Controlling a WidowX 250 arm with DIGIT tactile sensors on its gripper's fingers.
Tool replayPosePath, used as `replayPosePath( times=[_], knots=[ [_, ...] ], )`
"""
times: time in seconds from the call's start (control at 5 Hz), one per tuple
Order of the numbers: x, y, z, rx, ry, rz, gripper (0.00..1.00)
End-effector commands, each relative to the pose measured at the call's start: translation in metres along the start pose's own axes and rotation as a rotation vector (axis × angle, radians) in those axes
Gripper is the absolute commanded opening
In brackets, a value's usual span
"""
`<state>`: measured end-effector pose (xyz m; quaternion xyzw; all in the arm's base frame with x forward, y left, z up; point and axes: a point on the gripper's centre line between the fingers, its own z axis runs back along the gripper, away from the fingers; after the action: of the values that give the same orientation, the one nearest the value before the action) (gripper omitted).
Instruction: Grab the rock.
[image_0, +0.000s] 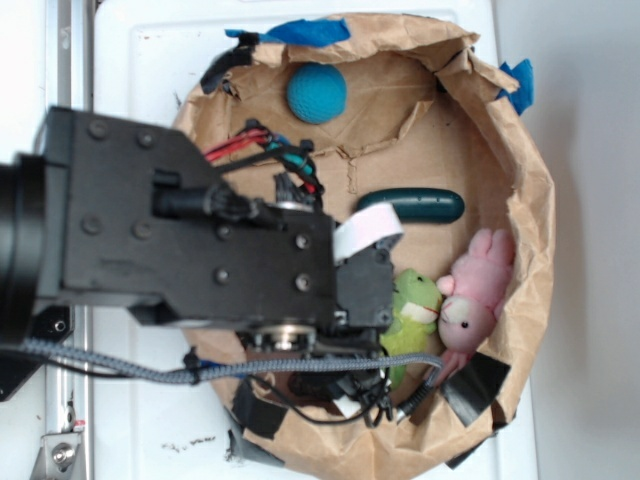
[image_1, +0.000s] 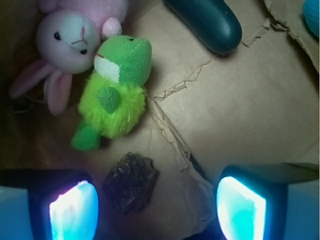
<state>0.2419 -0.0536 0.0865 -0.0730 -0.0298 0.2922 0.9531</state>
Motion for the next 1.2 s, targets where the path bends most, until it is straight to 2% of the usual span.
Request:
replayPosePath(
  times=[0.0, 0.2, 0.4, 1.0],
  knots=[
    [-0.029, -0.005, -0.003, -0.070, -0.042, 0.025, 1.00],
    [-0.045, -0.009, -0.007, -0.076, -0.039, 0.018, 1.00],
    [-0.049, -0.014, -0.013, -0.088, -0.071, 0.025, 1.00],
    [-0.034, -0.029, -0.037, -0.015, -0.108, 0.119, 1.00]
  ],
)
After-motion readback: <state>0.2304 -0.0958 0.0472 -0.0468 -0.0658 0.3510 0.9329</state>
